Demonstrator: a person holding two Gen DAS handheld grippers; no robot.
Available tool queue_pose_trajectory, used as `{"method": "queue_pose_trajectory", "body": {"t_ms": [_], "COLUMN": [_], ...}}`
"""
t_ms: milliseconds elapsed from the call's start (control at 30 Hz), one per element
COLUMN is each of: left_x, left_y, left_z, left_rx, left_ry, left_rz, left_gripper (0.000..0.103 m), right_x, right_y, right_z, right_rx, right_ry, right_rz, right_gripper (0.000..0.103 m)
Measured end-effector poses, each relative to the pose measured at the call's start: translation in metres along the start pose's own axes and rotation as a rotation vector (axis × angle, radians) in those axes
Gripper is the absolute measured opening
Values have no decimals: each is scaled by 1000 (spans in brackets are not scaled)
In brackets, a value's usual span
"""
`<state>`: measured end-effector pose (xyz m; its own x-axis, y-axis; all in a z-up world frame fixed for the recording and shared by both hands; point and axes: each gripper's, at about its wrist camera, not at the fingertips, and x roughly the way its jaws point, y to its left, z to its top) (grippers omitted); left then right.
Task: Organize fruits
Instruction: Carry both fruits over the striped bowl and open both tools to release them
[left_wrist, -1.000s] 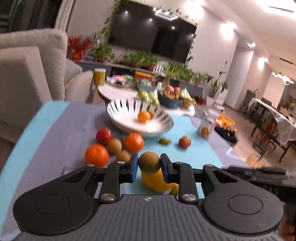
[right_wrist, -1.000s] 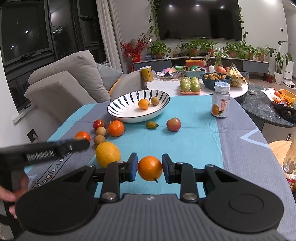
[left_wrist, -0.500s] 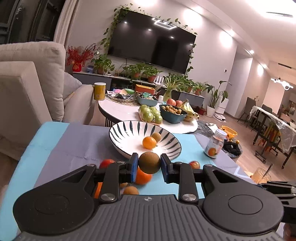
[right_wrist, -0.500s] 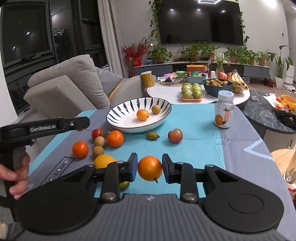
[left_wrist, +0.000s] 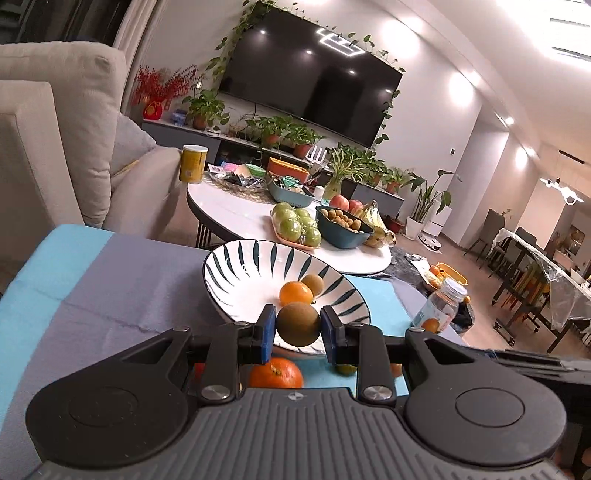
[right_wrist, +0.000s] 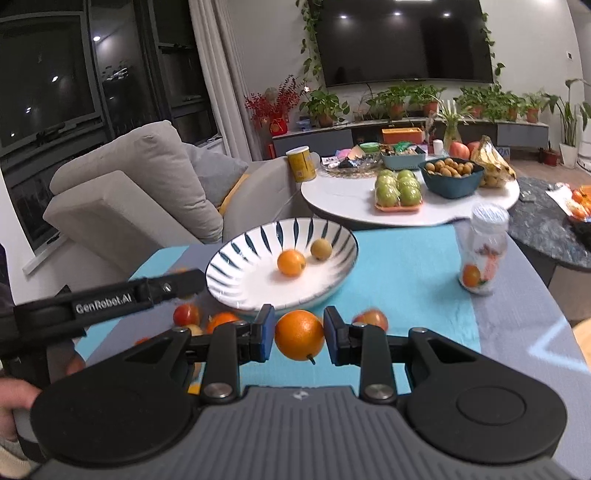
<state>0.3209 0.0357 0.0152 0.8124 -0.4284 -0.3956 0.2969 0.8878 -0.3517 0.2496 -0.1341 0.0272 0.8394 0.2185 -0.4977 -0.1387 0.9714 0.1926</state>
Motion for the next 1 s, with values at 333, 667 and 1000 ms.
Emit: {"method": "queue_pose_trajectory", "body": {"t_ms": [333,667,1000], "left_x": [29,45,48], "left_y": [3,15,15], "left_z": [10,11,14], "left_rx": [17,9,16], "left_ry": [17,52,56], "left_rz": [5,23,44], "left_gripper": [24,24,36], "right_x": [39,60,62], "right_y": [-10,-9,-5], "right_z": [17,23,24], "right_rx": [58,71,65], "right_ry": [15,30,16], "right_rz": [26,43,39], "right_gripper": [66,66,66]}}
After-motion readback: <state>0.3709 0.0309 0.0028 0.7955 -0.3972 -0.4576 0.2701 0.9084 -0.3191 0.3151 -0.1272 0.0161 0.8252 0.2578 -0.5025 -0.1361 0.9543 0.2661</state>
